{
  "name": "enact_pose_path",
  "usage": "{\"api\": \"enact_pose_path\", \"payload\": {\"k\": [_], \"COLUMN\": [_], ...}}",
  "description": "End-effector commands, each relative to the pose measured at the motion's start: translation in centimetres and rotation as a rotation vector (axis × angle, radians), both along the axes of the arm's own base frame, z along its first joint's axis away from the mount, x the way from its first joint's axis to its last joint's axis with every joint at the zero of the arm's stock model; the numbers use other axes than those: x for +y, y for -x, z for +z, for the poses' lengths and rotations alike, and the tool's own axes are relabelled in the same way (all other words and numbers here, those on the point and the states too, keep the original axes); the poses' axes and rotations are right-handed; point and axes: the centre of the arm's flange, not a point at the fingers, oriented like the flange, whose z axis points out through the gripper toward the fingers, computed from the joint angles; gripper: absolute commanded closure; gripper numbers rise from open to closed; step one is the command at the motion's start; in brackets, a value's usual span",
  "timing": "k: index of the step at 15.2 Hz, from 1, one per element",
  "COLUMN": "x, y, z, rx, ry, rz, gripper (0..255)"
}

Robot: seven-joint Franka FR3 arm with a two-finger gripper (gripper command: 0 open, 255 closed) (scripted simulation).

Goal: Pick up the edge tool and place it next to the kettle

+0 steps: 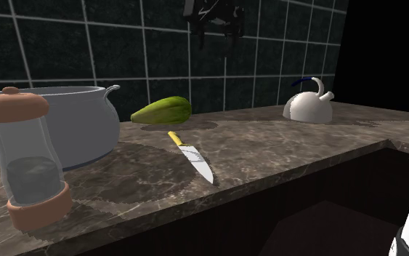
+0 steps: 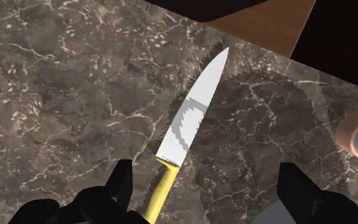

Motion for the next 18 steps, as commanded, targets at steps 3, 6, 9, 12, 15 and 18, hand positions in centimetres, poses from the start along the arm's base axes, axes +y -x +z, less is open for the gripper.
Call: {"api": "enact_pose_path", "payload": {"k": [3, 6, 9, 12, 15, 18], "x": [0.7, 0.9, 0.9, 0.8, 0.5, 0.2], "y": [-4.2, -7.3, -10.2, -13.1, -15.8, -17.3], "z": [-4.0, -7.1, -10.3, -13.6, -17.0, -19.7], "rx": [0.051, 0.090, 0.129, 0.168, 0.206, 0.230], "ry": [0.027, 0.048, 0.068, 0.089, 0.109, 0.122], "rz": [-0.044, -0.076, -0.108, -0.140, -0.173, -0.193], "gripper": [0, 0, 0, 0, 0, 0]}}
